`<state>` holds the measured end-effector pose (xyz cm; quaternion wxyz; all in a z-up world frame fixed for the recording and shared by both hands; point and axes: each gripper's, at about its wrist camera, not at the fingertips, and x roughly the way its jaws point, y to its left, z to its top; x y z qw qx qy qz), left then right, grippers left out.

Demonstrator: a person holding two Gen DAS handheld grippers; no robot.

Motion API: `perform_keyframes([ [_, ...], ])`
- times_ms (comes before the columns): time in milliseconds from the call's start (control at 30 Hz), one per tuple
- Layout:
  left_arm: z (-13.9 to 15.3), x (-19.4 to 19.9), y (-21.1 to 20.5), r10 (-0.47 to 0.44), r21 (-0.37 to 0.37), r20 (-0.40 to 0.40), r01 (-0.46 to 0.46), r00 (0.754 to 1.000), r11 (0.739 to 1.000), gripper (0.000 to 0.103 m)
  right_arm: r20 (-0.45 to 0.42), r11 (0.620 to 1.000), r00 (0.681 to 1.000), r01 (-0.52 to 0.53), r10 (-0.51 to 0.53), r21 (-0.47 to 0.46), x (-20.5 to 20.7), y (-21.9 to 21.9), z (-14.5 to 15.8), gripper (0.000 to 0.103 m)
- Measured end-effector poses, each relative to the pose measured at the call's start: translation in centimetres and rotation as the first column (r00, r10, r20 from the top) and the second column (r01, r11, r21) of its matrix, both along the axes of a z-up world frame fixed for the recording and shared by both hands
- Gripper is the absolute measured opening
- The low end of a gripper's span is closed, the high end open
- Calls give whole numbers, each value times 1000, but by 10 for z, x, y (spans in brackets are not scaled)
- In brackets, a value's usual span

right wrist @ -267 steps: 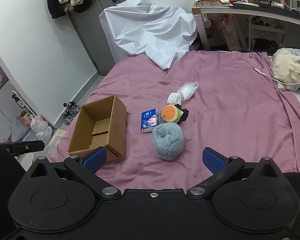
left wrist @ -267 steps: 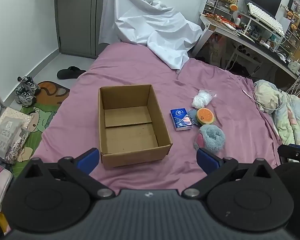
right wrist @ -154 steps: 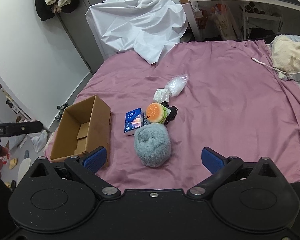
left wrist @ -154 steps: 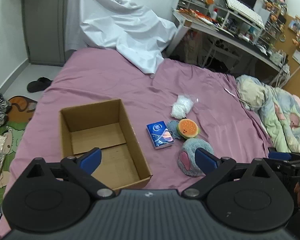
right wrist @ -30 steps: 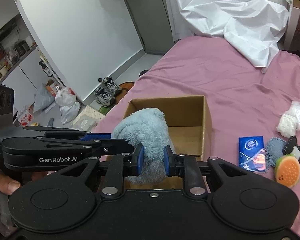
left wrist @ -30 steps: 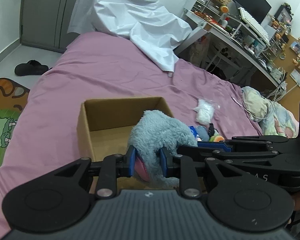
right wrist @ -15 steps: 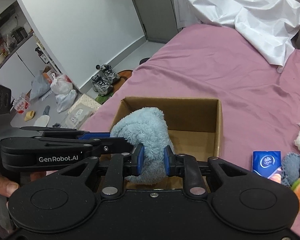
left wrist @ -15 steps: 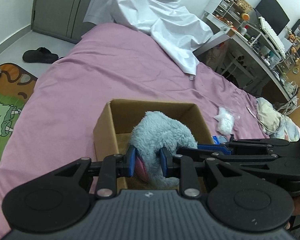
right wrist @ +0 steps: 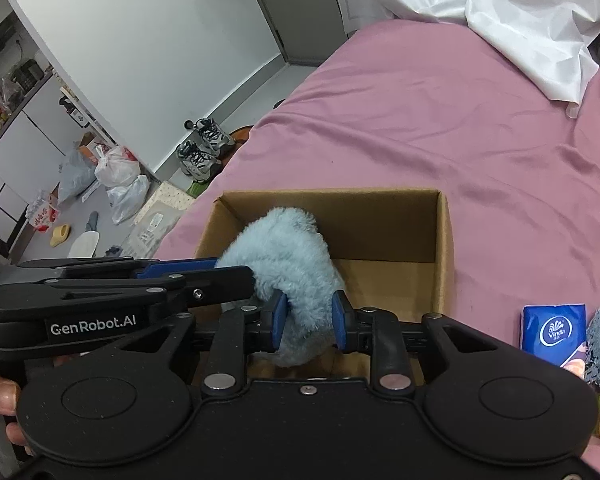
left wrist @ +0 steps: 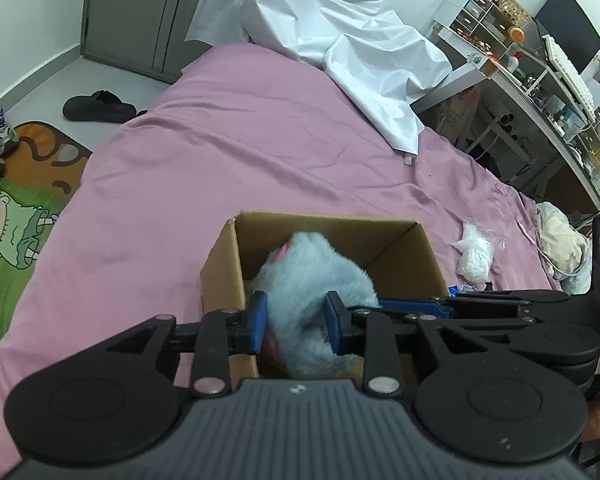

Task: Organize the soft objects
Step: 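Lift the fluffy plush with the right gripper and carry it over the box, then open the right gripper to drop the plush into the box, withdraw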

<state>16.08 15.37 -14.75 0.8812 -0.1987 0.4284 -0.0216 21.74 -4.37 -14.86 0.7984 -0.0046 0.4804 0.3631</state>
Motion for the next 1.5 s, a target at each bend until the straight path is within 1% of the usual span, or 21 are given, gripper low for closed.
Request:
perform_keyframes([
  [100, 5, -3, -3, 7, 18, 2, -7, 1000, 1000, 38, 4, 1000, 1000, 13, -13, 7, 0, -6, 6, 32],
  [300, 19, -9, -13, 9, 54, 20, -10, 1000, 998, 55, 17, 999, 999, 41, -41, 23, -2, -24, 19, 42],
  [367, 23, -11, -16, 19, 74, 25, -21, 1000, 997, 69, 25, 998, 998, 49, -50, 31, -4, -31, 23, 45],
  [400, 25, -14, -17, 24, 90, 33, -27, 999, 996, 71, 29, 998, 998, 54, -55, 38, -5, -36, 26, 47],
  [467, 29, -17, -20, 21, 106, 45, -26, 999, 994, 75, 37, 997, 997, 58, -60, 47, -7, -42, 30, 56],
  [500, 31, -18, -22, 18, 109, 44, -22, 999, 994, 76, 44, 997, 997, 57, -60, 51, -9, -46, 33, 57],
  [567, 33, -19, -25, 12, 114, 41, -16, 999, 993, 76, 54, 997, 997, 57, -60, 54, -11, -50, 37, 65],
  [633, 36, -21, -29, 4, 126, 42, -10, 999, 992, 77, 57, 996, 996, 67, -70, 65, -14, -58, 41, 69],
  [700, 40, -22, -34, -2, 136, 43, -4, 999, 991, 78, 71, 995, 994, 73, -78, 69, -17, -65, 45, 75],
  [733, 41, -23, -37, -6, 139, 43, 0, 999, 990, 80, 80, 995, 993, 79, -84, 69, -19, -69, 46, 80],
  [833, 47, -25, -44, -17, 138, 45, 10, 999, 990, 85, 98, 993, 990, 98, -104, 69, -23, -83, 50, 86],
  [967, 53, -29, -56, -38, 132, 46, 32, 998, 991, 89, 110, 990, 986, 119, -127, 77, -29, -101, 54, 98],
  [1067, 57, -33, -64, -40, 131, 51, 33, 998, 991, 92, 110, 988, 985, 123, -132, 89, -33, -116, 56, 103],
  [1300, 67, -38, -91, -88, 134, 49, 81, 995, 988, 96, 116, 983, 978, 162, -172, 87, -44, -149, 52, 103],
  [1500, 70, -36, -116, -126, 146, 39, 119, 991, 982, 96, 107, 971, 967, 220, -230, 98, -47, -180, 48, 103],
])
